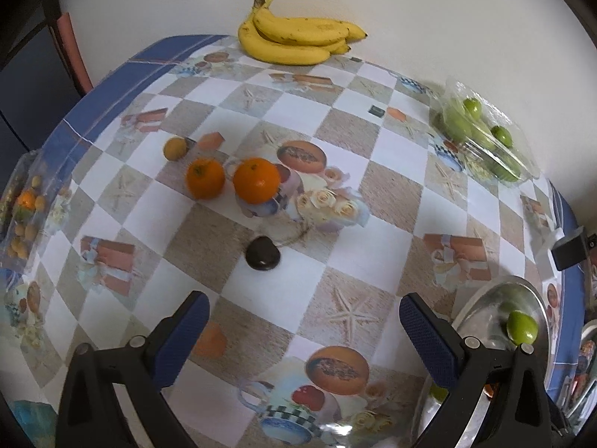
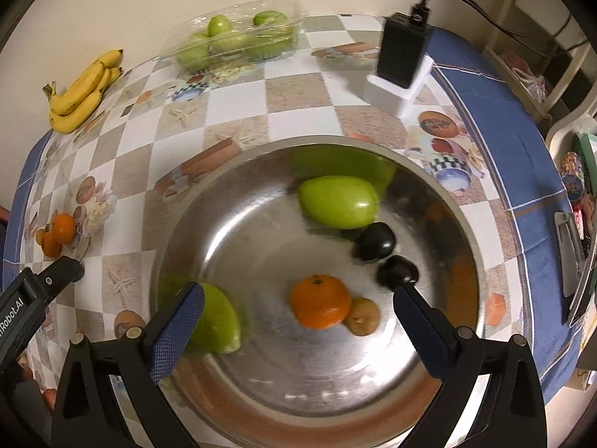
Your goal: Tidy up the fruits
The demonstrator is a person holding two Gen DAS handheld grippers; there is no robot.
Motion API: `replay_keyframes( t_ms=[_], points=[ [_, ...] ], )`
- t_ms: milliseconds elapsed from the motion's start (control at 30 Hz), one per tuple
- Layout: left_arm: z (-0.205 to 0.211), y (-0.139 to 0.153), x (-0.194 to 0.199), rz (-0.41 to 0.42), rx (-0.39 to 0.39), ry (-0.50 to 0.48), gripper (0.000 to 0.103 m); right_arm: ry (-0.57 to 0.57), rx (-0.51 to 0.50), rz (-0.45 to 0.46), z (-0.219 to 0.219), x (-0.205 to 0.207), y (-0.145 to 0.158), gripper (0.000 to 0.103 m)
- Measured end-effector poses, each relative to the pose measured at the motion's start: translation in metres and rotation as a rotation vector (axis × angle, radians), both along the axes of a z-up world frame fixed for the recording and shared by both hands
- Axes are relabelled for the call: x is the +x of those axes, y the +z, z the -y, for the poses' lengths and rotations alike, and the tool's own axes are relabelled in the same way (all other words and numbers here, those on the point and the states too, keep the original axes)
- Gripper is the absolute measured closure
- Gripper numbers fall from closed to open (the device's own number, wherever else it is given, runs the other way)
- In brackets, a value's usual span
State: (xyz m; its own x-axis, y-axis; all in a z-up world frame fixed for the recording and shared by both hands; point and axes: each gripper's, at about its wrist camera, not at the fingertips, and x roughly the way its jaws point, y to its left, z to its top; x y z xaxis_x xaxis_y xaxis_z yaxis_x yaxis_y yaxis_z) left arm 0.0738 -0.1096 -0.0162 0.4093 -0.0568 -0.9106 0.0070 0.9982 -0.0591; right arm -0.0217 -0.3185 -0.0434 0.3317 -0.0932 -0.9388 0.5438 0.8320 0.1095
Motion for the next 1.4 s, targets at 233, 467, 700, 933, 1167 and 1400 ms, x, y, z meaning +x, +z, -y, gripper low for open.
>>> replay_keyframes(
  t_ms=[233,467,700,933,1167,1400],
  points=[
    [-0.012,0.008,0.007,0.038,0.071,-0.021,0.000,0.030,-0.015,-0.003,-0.024,0.014,0.002,0.002],
    [-0.028,0.011,0.014,0.044,0.056,-0.016,0.000,0.077,-0.016,-0.015,-0.048,0.029,0.001,0.002],
    [-0.042,0.010,0.020,0.033,0.043,-0.015,0.000,0.100,-0.038,-0.039,-0.066,0.039,-0.001,0.002],
    [-0.055,0.013,0.026,0.030,0.017,-0.021,0.000,0.060,-0.017,-0.008,-0.070,0.043,0.003,0.002],
    [-0.064,0.016,0.033,0.047,0.033,-0.046,0.000,0.078,-0.044,0.004,-0.078,0.049,0.006,0.002],
    [-0.076,0.017,0.041,0.058,0.072,-0.072,0.000,0.104,0.008,0.043,-0.091,0.061,0.007,0.002]
  ],
)
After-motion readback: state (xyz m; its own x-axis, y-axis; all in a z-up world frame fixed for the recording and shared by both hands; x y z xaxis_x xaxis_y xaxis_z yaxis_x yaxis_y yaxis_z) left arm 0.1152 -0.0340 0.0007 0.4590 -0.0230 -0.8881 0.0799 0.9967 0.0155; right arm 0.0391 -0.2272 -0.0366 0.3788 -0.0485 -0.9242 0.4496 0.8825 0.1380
